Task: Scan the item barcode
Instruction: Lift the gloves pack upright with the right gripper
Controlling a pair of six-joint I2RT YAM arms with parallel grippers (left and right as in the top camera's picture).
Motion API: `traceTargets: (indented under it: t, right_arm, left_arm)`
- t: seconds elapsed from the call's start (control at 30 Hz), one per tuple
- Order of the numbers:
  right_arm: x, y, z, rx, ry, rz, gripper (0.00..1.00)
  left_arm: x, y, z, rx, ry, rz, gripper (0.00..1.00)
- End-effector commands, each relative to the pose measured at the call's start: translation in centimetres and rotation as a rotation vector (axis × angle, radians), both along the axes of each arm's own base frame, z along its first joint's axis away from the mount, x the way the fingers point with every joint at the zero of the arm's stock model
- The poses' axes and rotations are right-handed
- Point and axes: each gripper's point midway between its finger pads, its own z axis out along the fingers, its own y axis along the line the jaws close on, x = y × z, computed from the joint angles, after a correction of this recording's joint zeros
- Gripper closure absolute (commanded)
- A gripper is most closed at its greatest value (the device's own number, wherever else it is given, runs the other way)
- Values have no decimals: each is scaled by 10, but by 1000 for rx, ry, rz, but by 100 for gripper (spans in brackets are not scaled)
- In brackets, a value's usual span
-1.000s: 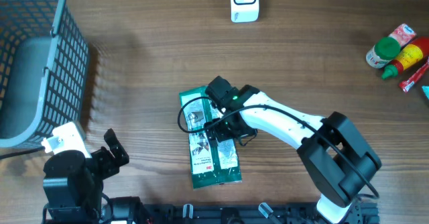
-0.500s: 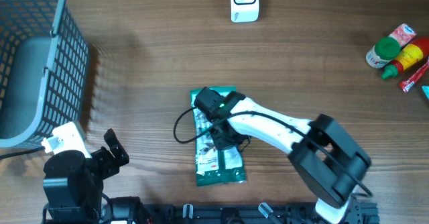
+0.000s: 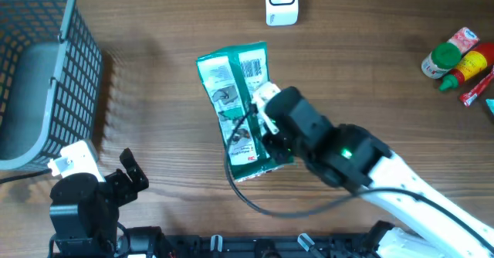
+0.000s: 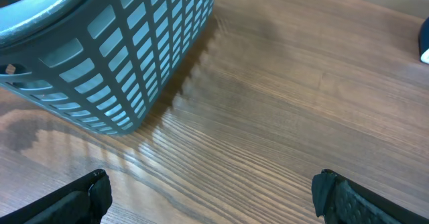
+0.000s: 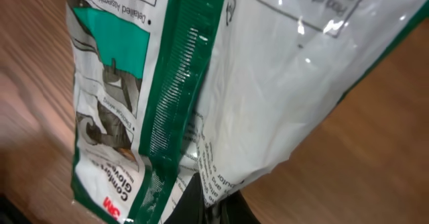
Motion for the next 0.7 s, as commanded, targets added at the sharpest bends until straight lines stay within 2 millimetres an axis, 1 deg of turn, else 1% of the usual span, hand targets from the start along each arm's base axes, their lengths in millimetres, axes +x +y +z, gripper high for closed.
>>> traceTargets:
  t: [0.0,0.13,0.37,0.43,0.47,0.5,0.57,0.67]
  right_arm:
    - [-3,-4,30,43,-93,48,96]
    - [-4,-5,47,76,-150,67,96]
    - [-2,-1,43,18,-188,146,96]
    - [-2,-2,37,-31,-195,192,96]
    - [-3,-4,32,-87,-210,243,96]
    - [2,-8,30,-128,-229,241,96]
    - [23,-21,33,-204,-298,132,96]
    - [59,-43,49,-323,-446,-65,96]
  left_arm:
    - [0,-2,2,-1,-9,-10,0]
    - [0,-2,2,-2,-9,-10,0]
    - [0,-2,2,-1,-9,-10,0]
    - [0,-2,2,-1,-9,-10,0]
    - [0,-2,2,-2,-9,-10,0]
    - [0,-2,2,-1,-9,-10,0]
    - [0,-2,2,-1,-9,-10,0]
    - [0,-2,2,-1,-9,-10,0]
